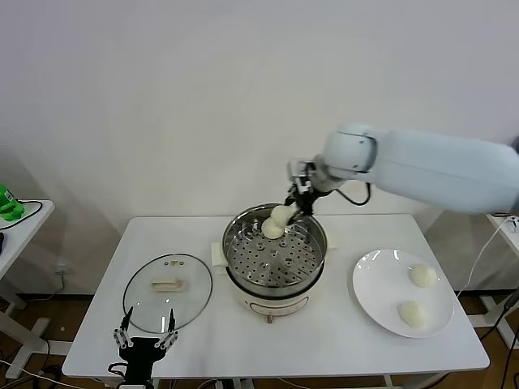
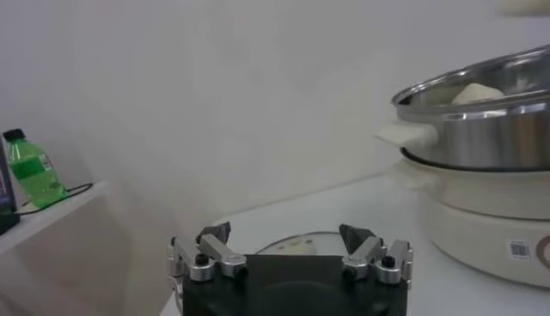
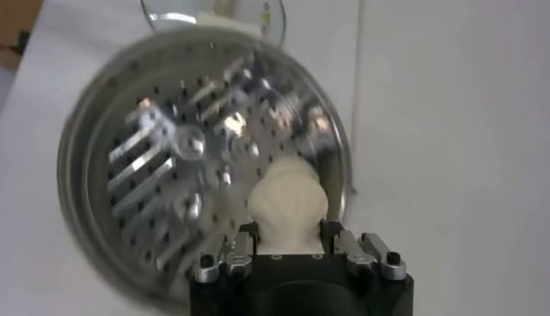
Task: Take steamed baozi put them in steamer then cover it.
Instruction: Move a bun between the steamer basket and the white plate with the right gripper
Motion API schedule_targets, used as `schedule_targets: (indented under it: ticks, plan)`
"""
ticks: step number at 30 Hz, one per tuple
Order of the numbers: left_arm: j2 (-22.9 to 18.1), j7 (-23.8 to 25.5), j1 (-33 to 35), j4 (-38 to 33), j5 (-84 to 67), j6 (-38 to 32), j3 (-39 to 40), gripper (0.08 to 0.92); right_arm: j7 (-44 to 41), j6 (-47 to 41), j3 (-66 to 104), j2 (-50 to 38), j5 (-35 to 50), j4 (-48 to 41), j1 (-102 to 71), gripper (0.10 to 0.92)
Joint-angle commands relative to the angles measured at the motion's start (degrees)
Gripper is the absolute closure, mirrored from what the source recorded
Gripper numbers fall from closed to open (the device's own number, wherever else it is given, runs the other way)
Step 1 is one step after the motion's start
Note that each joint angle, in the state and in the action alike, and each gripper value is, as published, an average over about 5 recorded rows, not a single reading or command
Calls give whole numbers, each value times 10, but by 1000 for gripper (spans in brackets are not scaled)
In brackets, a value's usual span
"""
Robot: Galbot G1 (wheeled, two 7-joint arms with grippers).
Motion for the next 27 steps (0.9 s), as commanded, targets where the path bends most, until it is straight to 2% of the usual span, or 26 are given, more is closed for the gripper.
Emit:
schedule_targets:
  ticks: [1,10,27]
  plan:
    - [5,1,-2,4,-6,-1,-5,177,22,-63,0,77,49,-19,-31,558]
    - [4,0,2,-4,-5,-2,-6,177,32,-91,3,99,36,-44,-59,558]
    - [3,0,8,-10,-5,-4,-8,177,30,-92,22,120,-6,-96,-94,554]
